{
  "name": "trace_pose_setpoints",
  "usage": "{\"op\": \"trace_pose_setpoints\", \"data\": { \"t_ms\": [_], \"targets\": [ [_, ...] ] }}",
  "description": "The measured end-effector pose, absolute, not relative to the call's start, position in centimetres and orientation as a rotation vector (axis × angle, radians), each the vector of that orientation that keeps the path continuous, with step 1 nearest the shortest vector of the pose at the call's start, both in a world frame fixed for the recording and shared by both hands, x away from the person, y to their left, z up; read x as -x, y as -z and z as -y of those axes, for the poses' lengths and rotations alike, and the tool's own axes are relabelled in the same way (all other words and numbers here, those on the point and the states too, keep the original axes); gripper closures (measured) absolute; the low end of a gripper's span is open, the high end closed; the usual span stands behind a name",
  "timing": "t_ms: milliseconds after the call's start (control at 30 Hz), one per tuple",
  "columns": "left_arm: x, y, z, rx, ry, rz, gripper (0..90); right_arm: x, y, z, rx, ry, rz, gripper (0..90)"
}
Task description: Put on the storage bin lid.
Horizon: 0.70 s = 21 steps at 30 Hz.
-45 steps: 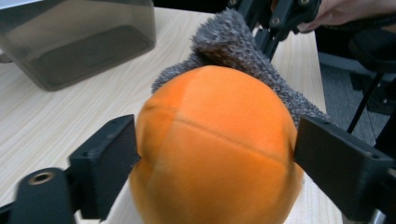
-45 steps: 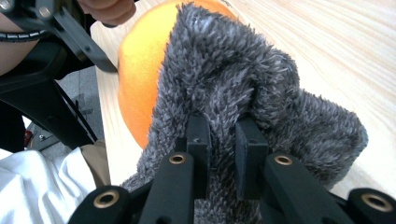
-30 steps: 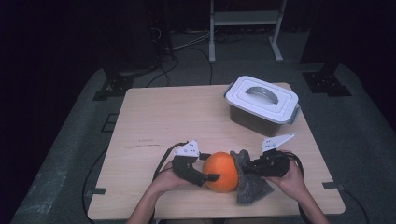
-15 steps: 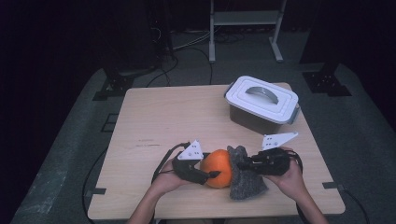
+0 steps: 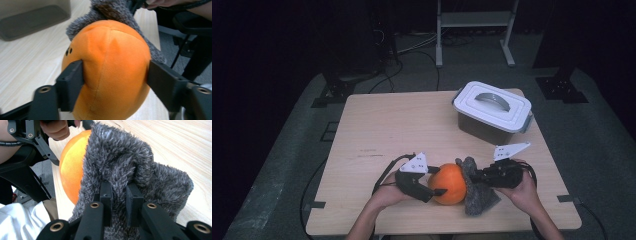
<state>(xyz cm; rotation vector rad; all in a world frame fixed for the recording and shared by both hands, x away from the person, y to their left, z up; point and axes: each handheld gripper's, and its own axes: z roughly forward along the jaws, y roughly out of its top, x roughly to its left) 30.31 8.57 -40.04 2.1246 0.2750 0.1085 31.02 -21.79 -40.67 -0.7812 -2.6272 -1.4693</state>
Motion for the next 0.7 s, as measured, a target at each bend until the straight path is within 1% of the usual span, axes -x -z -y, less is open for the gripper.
{"op": "trace_pose_setpoints", "data": {
  "t_ms": [100,167,233,267,333,433,533,700],
  "targets": [
    [-30.7,40.5,-8.3,-2.127,-0.106,-0.305,11.5,-31.1,40.8,21.9,0.774,1.461,2.618,77.9],
    [-31.0,41.1,-8.2,-2.129,-0.048,-0.322,11.0,-31.1,40.9,21.9,0.773,1.458,2.612,77.9],
    [-31.0,41.6,-8.2,-2.127,-0.018,-0.315,16.9,-31.2,41.0,22.0,0.768,1.451,2.605,77.9],
    [-30.9,41.6,-8.3,-2.133,-0.029,-0.3,22.0,-31.3,41.1,22.0,0.766,1.441,2.6,77.9],
    [-30.7,41.5,-8.4,-2.136,-0.045,-0.292,28.0,-31.4,41.4,22.2,0.767,1.433,2.579,78.0],
    [-30.6,41.3,-8.5,-2.134,-0.053,-0.288,34.7,-31.7,41.8,22.5,0.796,1.397,2.583,77.9],
    [-30.5,40.7,-8.5,-2.137,-0.06,-0.29,36.1,-31.6,41.5,23.0,0.814,1.406,2.593,77.6],
    [-29.9,39.7,-8.1,-2.16,-0.086,-0.267,38.4,-30.6,38.8,23.3,0.766,1.559,2.566,77.9]
  ]
}}
